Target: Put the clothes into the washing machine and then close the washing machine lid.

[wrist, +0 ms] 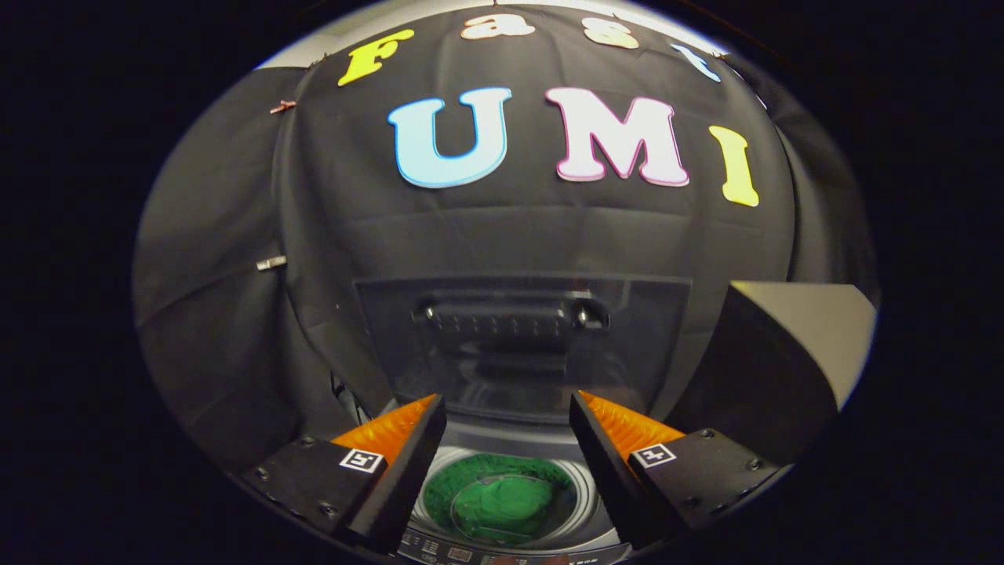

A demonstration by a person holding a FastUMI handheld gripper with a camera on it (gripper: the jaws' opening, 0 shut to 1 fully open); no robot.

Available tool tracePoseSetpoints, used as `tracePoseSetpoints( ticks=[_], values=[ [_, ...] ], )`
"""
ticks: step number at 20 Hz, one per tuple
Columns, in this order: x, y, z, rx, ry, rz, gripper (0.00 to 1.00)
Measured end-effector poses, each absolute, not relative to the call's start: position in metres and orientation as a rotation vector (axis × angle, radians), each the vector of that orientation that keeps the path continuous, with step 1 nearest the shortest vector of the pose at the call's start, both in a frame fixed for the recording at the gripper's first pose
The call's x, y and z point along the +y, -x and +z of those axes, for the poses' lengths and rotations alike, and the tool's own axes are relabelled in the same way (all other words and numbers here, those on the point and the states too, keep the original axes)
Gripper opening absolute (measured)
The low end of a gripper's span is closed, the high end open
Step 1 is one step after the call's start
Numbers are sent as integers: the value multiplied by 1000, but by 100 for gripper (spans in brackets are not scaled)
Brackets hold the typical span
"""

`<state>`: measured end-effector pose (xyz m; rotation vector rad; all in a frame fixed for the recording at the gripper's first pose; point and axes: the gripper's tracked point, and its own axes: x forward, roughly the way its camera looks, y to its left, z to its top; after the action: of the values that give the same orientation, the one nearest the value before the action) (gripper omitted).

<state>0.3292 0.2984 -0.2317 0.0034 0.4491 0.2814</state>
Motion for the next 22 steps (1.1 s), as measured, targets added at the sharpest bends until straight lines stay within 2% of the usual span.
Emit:
tracePoseSetpoints(
  ticks=[4, 10, 13, 16, 22],
  values=[
    [310, -355, -184, 393, -16, 280, 99],
    [326, -415, -162, 391, -56, 256, 99],
    [338, -439, -172, 418, -66, 270, 98],
    [336, -468, -177, 367, -34, 253, 99],
    [343, -491, -219, 432, 6, 253, 99]
  ],
)
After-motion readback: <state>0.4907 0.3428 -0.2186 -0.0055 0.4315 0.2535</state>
